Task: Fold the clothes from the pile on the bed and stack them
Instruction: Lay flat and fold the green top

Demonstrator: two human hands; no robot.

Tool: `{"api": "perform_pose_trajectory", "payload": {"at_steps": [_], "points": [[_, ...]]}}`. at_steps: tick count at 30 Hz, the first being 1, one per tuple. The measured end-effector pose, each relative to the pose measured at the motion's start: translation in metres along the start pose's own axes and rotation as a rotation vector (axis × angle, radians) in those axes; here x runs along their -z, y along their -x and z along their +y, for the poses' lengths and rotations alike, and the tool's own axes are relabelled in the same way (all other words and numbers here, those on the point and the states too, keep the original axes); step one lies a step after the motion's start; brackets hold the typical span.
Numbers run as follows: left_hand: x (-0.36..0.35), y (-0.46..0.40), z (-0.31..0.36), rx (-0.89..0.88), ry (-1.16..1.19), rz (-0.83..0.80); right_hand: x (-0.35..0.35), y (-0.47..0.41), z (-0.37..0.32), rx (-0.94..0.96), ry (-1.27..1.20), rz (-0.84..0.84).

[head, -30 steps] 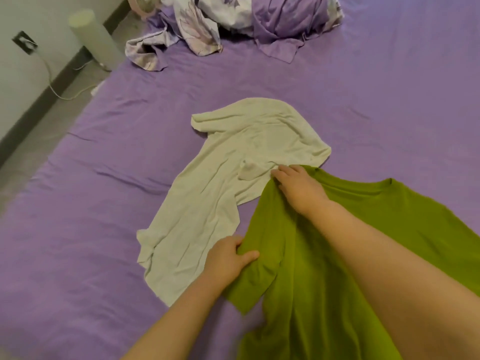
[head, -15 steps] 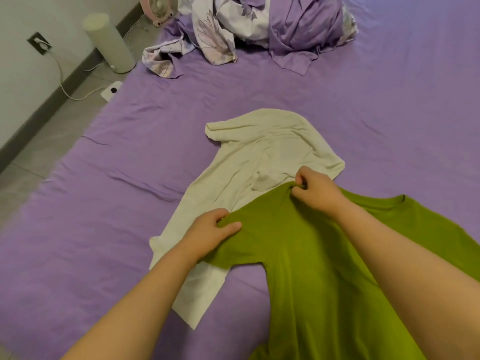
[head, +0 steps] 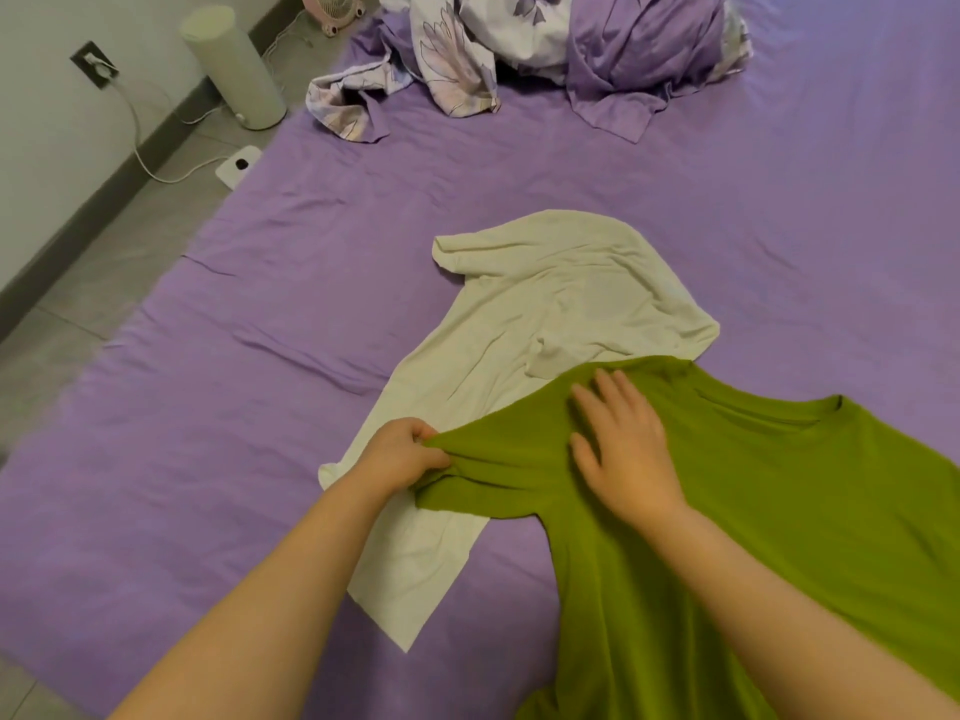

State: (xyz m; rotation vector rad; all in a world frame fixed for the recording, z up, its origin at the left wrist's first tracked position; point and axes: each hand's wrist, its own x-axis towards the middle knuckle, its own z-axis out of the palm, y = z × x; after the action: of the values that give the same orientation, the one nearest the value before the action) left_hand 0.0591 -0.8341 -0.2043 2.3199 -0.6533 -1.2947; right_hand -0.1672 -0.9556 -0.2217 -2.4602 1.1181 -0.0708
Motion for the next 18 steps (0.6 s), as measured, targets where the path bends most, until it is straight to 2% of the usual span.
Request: {"api": "perform_pose_trajectory", "payload": {"at_steps": [3,7,8,10,12,15,18], "points": [[0.001,-0.001,-0.003,0.015,0.078,0.102,-0.024,0.009,-0.009,-0.069,0.212,-0.241],[-0.003,0.004,-0.004,0.026,0.418,0.111,-0.032,-0.018,-0.012,-0.220,0.259,-0.332],[-0.004,0.006,-0.004,0.002,0.432,0.111,-0.030,-0.023,-0.014,-0.231,0.253,-0.350],[-0.007,0.011,-0.001,-0.082,0.307,0.151,-0.026,-0.022,-0.017,-0.237,0.235,-0.362],[-0.008,0.017,0.004,-0.161,0.193,0.181,-0.020,-0.009,-0.020,-0.230,0.180,-0.300],[-0.012,0.027,0.021,-0.214,0.189,0.172,-0.012,0.012,-0.025,-0.189,-0.134,-0.050],[-0.030,0.042,0.051,-0.189,0.301,0.060,0.001,0.028,-0.032,-0.387,-0.818,0.018]]}}
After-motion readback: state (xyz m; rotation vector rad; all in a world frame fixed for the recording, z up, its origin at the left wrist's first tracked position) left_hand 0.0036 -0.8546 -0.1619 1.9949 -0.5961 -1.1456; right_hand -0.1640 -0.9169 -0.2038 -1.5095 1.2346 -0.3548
